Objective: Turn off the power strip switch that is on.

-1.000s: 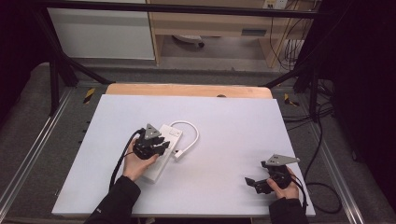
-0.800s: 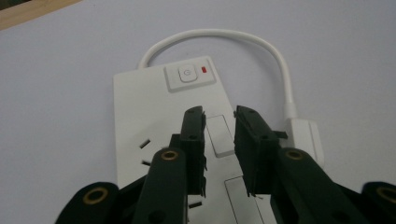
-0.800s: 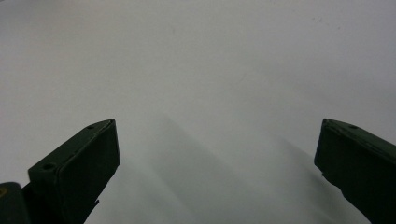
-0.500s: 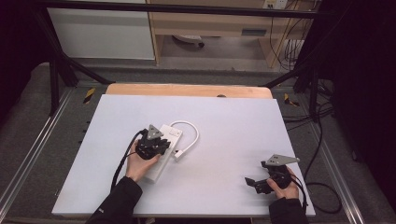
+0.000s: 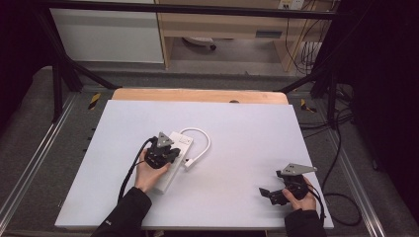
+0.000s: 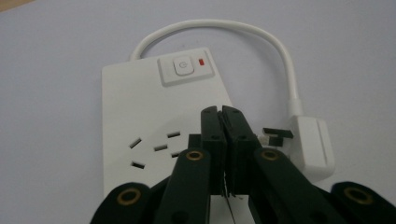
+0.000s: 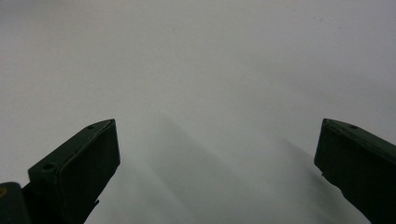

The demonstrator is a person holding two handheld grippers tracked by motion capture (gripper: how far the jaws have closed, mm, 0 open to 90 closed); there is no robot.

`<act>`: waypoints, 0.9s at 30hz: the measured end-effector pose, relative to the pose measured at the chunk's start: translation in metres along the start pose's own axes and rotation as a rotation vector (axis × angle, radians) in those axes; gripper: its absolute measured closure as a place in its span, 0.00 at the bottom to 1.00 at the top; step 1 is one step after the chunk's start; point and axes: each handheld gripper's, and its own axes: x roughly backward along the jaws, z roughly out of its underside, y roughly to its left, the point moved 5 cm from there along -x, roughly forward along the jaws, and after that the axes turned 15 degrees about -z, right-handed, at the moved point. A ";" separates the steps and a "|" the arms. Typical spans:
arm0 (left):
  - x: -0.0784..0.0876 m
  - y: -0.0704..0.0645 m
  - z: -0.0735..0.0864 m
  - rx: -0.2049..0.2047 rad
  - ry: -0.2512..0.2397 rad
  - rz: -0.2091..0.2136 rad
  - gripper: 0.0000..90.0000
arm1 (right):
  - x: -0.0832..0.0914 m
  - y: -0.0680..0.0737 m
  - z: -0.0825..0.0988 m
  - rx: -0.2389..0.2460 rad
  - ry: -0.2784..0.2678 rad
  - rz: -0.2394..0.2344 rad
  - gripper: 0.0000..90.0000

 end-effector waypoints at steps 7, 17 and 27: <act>-0.002 -0.001 0.000 0.002 -0.006 0.000 0.99 | 0.000 0.000 0.000 0.000 0.000 0.000 0.01; -0.004 -0.002 0.002 -0.012 0.007 0.006 0.99 | 0.000 0.000 0.000 0.001 0.001 0.000 0.01; -0.004 -0.004 0.003 -0.025 0.002 0.003 0.99 | 0.000 0.000 0.000 -0.001 0.000 0.000 0.01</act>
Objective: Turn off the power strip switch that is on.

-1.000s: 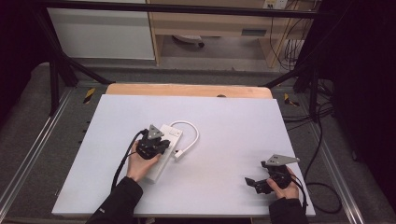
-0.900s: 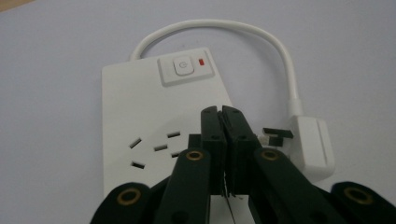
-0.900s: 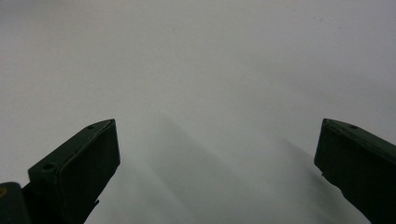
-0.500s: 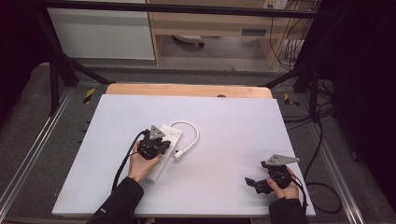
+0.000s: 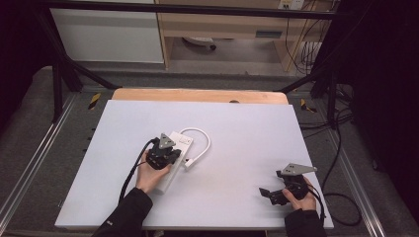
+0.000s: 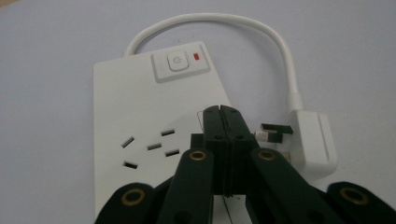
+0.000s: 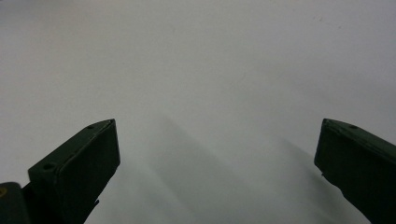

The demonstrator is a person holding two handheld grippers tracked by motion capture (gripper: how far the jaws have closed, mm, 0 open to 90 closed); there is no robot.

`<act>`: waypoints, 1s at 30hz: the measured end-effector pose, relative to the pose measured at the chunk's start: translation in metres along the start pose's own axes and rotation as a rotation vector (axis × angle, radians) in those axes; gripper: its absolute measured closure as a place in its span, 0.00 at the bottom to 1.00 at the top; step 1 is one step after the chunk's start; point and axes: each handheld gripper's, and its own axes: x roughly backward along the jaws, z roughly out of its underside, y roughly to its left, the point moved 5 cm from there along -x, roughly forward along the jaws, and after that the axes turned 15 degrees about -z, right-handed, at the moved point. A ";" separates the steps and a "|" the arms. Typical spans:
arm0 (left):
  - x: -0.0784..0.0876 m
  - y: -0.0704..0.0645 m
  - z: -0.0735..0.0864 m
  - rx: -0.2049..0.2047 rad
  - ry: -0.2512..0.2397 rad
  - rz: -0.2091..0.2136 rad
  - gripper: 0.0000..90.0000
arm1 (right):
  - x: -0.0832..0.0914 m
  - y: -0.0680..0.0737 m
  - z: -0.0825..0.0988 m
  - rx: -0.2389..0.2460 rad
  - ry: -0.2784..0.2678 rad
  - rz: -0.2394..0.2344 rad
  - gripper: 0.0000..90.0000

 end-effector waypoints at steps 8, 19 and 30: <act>0.000 -0.001 0.000 -0.006 -0.006 -0.009 0.99 | 0.000 0.000 0.000 0.000 -0.001 0.000 0.01; 0.000 -0.001 0.001 -0.003 -0.011 -0.015 1.00 | 0.001 0.000 0.000 -0.001 -0.001 0.000 0.01; 0.001 -0.003 0.004 -0.014 -0.005 -0.011 1.00 | 0.001 0.000 0.000 -0.004 -0.001 0.004 0.01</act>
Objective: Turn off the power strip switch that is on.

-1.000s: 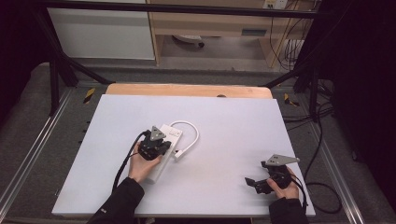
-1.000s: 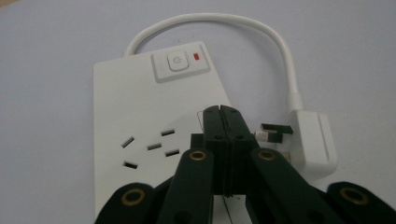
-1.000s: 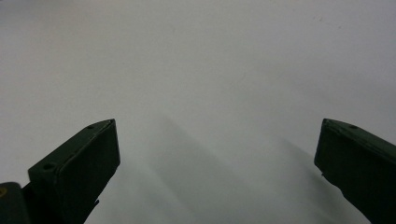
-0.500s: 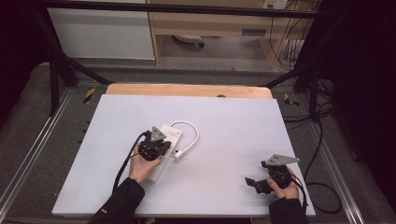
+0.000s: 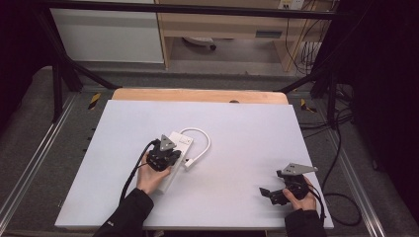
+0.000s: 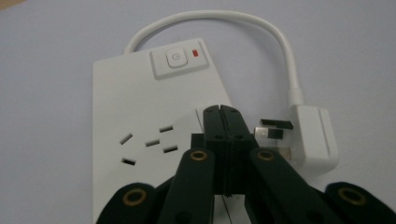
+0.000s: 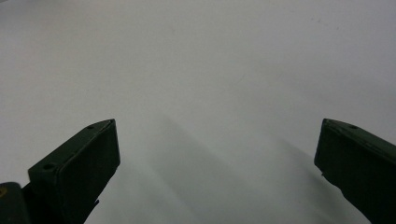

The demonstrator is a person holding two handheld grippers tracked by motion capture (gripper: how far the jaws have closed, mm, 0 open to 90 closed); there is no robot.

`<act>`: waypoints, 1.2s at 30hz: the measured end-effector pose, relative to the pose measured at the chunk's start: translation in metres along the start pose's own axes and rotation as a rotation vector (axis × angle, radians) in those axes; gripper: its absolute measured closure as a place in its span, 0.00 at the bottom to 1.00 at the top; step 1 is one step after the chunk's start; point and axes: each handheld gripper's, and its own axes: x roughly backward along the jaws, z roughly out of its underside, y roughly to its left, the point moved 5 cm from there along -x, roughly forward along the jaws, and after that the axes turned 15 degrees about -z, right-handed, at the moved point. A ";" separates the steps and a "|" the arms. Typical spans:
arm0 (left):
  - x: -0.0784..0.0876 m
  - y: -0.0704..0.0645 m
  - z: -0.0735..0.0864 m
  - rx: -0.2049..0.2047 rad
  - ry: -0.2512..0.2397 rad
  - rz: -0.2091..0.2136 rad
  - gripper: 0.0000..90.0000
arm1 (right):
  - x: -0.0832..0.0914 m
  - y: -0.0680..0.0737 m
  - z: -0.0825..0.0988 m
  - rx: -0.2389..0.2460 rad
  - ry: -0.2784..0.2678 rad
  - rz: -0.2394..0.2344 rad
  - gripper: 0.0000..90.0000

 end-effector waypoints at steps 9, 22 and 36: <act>0.000 0.000 0.000 -0.001 -0.003 0.004 1.00 | 0.000 0.000 0.000 -0.001 0.001 -0.003 0.01; 0.007 -0.001 -0.005 0.017 -0.037 0.047 1.00 | 0.000 0.000 0.000 0.003 -0.003 -0.001 0.01; 0.020 0.004 -0.008 0.000 -0.047 0.058 0.87 | 0.000 0.000 0.000 0.003 0.000 -0.002 0.01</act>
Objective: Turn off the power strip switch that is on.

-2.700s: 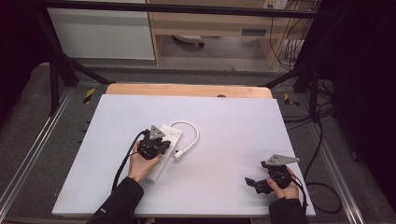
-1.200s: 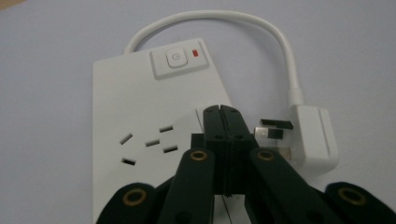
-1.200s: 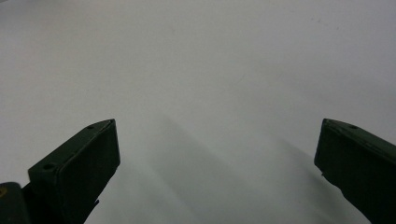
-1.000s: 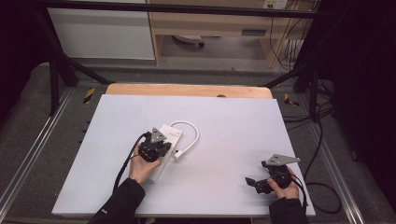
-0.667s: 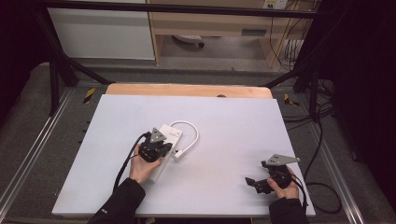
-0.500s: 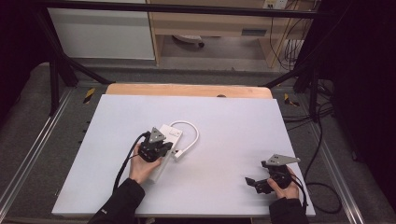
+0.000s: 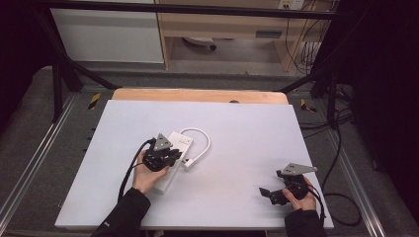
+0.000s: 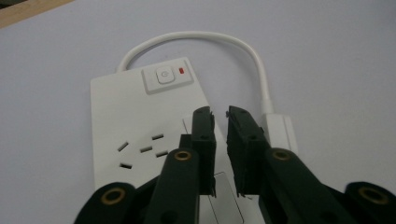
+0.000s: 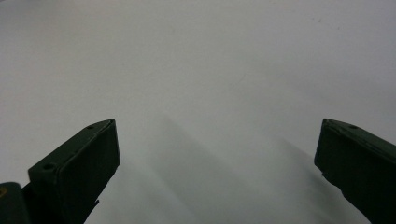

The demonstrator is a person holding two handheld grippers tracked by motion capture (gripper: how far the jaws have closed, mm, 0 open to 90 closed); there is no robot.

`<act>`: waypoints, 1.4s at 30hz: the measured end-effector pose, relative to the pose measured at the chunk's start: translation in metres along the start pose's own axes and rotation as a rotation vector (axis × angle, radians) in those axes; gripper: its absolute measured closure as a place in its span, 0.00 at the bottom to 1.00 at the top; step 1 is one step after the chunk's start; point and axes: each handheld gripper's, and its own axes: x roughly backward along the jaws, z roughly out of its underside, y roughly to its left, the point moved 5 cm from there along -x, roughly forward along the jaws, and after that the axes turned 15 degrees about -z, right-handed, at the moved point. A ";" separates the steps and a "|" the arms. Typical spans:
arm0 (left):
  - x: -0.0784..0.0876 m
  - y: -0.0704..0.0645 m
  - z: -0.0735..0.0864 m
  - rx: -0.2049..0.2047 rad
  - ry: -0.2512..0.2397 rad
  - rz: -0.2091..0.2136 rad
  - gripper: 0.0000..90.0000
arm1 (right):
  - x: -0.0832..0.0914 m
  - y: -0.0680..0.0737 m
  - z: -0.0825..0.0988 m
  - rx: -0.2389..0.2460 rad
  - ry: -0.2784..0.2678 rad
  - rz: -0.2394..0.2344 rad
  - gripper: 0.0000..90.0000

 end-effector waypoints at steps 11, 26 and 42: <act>0.005 0.006 0.002 0.011 0.020 -0.006 0.49 | 0.000 0.000 0.000 0.001 -0.001 0.003 0.01; 0.022 0.021 0.013 0.012 0.040 -0.035 0.14 | 0.000 -0.001 0.000 0.000 -0.003 0.005 0.01; 0.040 0.036 0.031 0.026 0.056 -0.077 0.06 | 0.001 0.000 0.000 -0.001 -0.005 0.003 0.01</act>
